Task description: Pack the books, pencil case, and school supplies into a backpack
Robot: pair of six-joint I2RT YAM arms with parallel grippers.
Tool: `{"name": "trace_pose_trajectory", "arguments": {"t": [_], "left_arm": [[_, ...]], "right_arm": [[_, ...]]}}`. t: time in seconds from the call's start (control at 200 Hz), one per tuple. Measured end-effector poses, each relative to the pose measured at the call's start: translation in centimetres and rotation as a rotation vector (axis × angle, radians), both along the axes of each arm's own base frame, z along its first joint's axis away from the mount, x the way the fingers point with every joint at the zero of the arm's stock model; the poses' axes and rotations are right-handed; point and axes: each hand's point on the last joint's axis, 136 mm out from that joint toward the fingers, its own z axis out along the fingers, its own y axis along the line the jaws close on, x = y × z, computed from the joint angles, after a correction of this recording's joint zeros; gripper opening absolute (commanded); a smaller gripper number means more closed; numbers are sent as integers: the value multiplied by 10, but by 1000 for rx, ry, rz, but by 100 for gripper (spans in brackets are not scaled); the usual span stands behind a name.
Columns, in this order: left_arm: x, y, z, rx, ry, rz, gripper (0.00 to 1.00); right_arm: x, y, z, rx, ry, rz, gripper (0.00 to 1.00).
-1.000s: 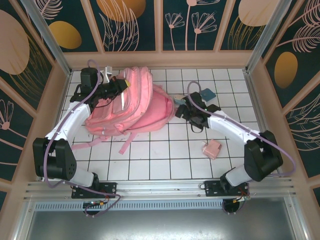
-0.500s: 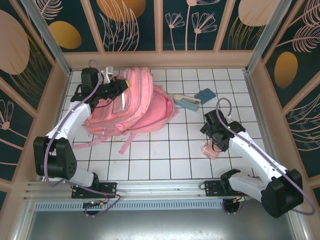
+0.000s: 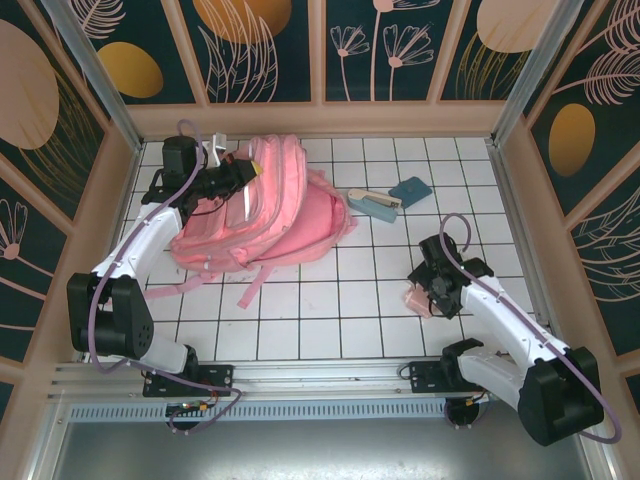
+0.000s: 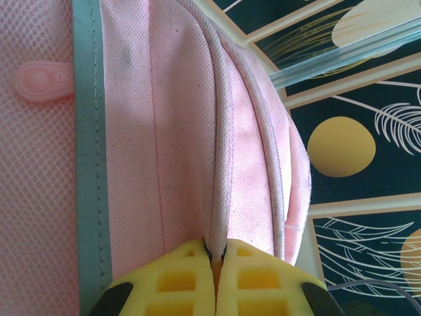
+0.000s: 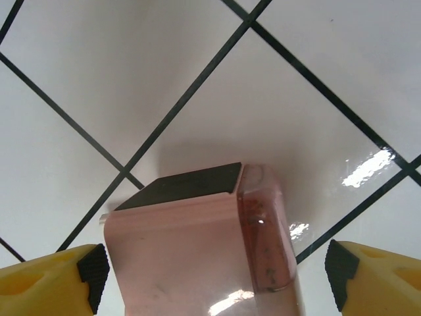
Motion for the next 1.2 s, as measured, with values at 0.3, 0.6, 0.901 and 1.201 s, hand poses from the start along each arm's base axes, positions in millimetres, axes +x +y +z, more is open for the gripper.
{"name": "trace_pose_trajectory", "arguments": {"t": [0.3,0.6,0.901,1.201], "left_arm": [[0,0,-1,0,1,0,0],[-1,0,-1,-2,2,-3,0],[0,-1,1,-18,7,2,0],[0,-2,-1,-34,12,2,0]], "right_arm": [[4,6,-5,5,17,53,87],[4,7,-6,8,11,78,61],[37,39,35,75,-123,148,59],[106,150,88,186,-257,373,59]]}}
